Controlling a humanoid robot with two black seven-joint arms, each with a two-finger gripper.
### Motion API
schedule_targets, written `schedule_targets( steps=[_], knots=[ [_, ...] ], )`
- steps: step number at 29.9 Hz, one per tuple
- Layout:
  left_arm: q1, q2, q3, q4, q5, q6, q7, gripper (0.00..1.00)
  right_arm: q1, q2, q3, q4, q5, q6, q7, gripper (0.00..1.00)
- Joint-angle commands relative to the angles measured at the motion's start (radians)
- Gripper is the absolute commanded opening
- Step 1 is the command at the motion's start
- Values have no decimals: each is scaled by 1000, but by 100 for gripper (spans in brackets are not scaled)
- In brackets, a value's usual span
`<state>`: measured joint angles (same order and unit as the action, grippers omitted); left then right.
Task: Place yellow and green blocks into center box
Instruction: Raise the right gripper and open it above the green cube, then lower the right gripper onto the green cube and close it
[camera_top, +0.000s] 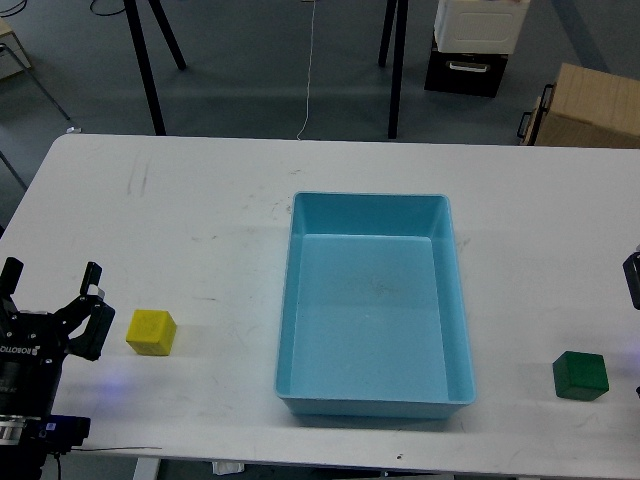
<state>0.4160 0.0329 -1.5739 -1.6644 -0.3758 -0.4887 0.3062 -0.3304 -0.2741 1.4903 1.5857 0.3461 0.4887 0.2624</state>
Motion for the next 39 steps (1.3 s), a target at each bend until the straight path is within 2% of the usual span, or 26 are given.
schedule_targets(
  steps=[1,5,8,10,13,16,18,22,26,31,35,39],
  knots=[
    [4,-1,-3,-2,0,0,-4,100,-6,-2,-12,-13,-2,0,-2,100],
    [1,-2,-9,-15,0,0,-27,100,7,-8,-22,-26,-6,0,-8,100],
    [-2,-5,-5,-18,0,0,-25,100,81,-72,-22,-27,-34,0,-46,100],
    [-5,-5,-3,-18,0,0,-27,100,177,-149,-45,-29,-94,-94,-68,100],
    [-5,-8,0,-18,0,0,-25,100,331,-243,-142,-30,-217,-254,-72,100],
    [-5,-5,0,-18,2,0,-25,100,473,-350,-261,-30,-300,-320,-86,100],
    [-6,-4,0,-17,2,0,-25,100,557,-425,-362,-29,-355,-354,-120,100],
    [-19,-1,2,-14,2,0,-24,100,765,-558,-617,-26,-496,-407,-247,100],
    [-32,-2,8,-9,3,0,-22,100,997,-686,-879,-27,-623,-406,-314,100],
    [-51,-11,8,-6,44,0,-22,100,1385,-746,-1321,-29,-788,-394,-423,100],
    [-62,-11,9,-6,49,0,-22,100,1618,-740,-1657,-26,-915,-387,-450,100],
    [-60,-8,9,-6,49,0,-22,100,1671,-737,-1826,-20,-1031,-328,-454,100]
  ],
)
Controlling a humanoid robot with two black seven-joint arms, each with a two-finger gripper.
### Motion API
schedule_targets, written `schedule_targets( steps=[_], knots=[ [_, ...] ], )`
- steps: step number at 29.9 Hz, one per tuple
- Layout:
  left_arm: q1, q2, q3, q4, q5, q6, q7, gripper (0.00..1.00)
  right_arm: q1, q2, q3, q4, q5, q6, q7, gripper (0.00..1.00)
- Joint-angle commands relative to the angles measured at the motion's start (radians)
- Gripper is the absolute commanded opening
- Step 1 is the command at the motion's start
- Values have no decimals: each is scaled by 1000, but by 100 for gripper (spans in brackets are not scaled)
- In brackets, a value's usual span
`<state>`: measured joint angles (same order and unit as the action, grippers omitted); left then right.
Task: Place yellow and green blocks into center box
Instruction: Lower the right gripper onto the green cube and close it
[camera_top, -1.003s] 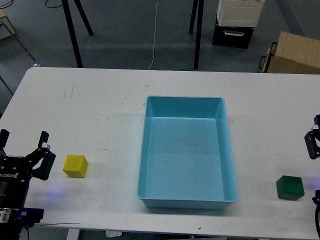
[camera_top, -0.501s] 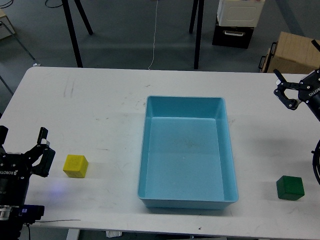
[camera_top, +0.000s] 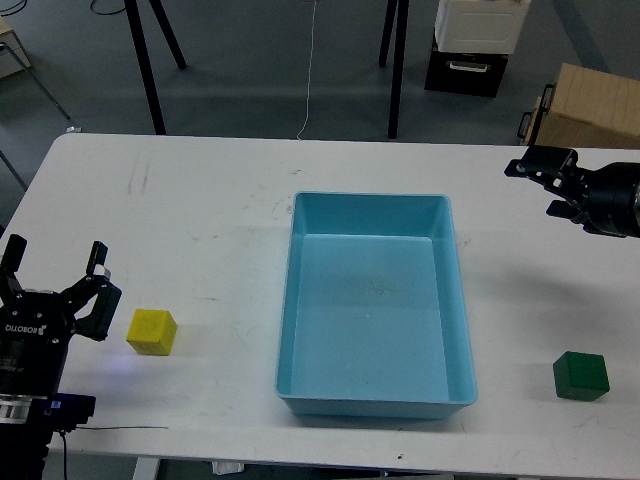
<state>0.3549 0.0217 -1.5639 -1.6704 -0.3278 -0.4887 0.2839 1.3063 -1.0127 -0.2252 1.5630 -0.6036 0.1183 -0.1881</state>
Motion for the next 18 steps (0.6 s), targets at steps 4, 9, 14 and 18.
schedule_targets(
  steps=[4,9,14,18],
  knots=[
    [7,3,-1,0,1,0,0,100,-14,-17,-122,5,-198,121,-4,100],
    [13,3,1,0,1,0,0,100,-87,-38,-118,23,-240,127,-5,100],
    [16,3,-1,1,1,0,0,100,-159,-37,-118,45,-323,127,-22,100],
    [19,3,1,3,1,0,0,100,-197,-33,-115,66,-332,127,-46,100]
  ],
)
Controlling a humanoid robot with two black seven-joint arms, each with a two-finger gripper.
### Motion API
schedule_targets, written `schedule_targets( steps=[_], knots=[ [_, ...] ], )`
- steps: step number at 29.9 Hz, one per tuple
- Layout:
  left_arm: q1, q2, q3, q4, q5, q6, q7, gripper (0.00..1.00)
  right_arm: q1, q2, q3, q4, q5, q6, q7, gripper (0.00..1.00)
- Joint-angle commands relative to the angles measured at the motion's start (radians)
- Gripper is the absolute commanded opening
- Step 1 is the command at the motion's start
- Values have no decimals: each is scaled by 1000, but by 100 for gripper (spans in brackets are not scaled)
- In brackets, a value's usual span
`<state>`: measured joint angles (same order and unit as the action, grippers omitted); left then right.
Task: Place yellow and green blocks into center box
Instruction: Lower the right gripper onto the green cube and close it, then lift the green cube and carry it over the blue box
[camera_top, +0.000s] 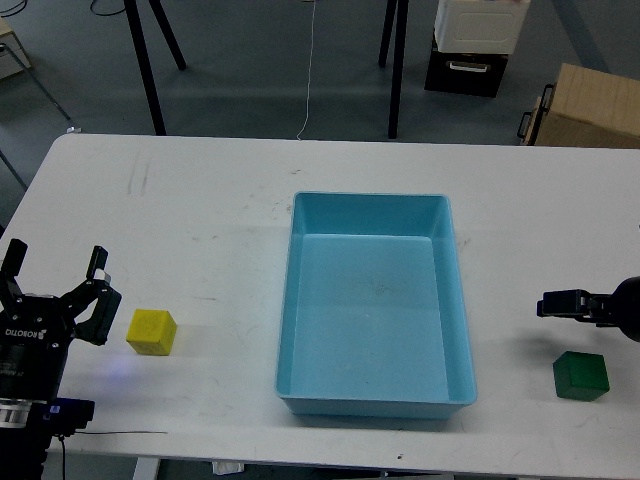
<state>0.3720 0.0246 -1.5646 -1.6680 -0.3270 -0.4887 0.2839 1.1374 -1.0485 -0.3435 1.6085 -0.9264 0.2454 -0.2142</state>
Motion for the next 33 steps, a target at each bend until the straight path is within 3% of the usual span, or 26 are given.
schedule_targets(
  steps=[1,13,16,18,21,24,33],
  knots=[
    [1,0,1,1,0,0,0,100,-33,-4,3,36,-12,0,-33,100],
    [4,-3,3,2,6,0,0,100,-76,-19,4,54,-51,-3,-53,100],
    [4,-3,3,8,8,0,0,100,-85,-18,4,65,-54,-6,-53,95],
    [4,-3,3,10,6,0,0,100,-87,-19,4,76,-61,-5,-53,77],
    [2,-3,9,10,8,0,0,100,-87,-24,4,93,-113,-6,-59,28],
    [4,-3,15,10,8,0,0,100,-90,-28,8,96,-118,-18,-63,1],
    [2,-17,17,10,34,0,0,100,-61,-41,181,123,-86,-17,-65,0]
  ],
)
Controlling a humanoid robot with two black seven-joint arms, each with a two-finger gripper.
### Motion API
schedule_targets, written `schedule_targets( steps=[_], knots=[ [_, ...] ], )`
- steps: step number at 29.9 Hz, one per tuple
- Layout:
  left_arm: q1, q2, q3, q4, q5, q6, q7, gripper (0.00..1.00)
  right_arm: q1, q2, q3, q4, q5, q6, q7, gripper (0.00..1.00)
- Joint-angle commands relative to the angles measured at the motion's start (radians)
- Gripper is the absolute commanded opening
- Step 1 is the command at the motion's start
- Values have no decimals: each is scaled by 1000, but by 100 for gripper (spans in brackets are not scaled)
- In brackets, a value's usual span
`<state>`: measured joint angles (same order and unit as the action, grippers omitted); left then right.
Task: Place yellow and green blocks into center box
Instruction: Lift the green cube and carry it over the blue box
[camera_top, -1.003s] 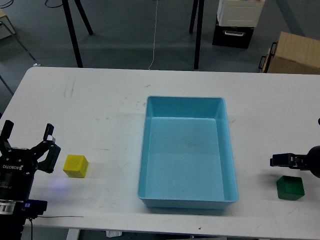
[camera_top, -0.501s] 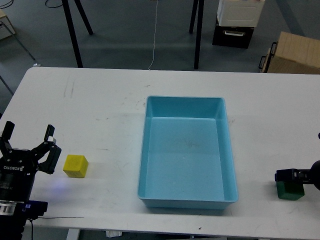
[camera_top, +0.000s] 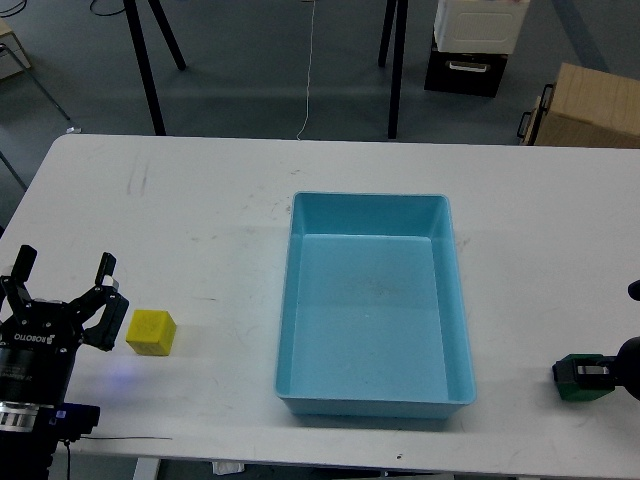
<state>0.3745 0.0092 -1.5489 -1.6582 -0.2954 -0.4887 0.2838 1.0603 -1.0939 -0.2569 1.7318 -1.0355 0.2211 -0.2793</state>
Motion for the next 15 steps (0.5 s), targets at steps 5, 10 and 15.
schedule_targets(
  steps=[5,10,15],
  knots=[
    [0,-3,1,0,4,0,0,100,220,69,163,-3,404,43,2,0],
    [-2,-3,1,0,4,0,0,100,400,311,87,-60,586,35,2,0],
    [0,-2,0,1,4,0,0,100,429,622,-79,-228,583,-28,0,1]
  ],
)
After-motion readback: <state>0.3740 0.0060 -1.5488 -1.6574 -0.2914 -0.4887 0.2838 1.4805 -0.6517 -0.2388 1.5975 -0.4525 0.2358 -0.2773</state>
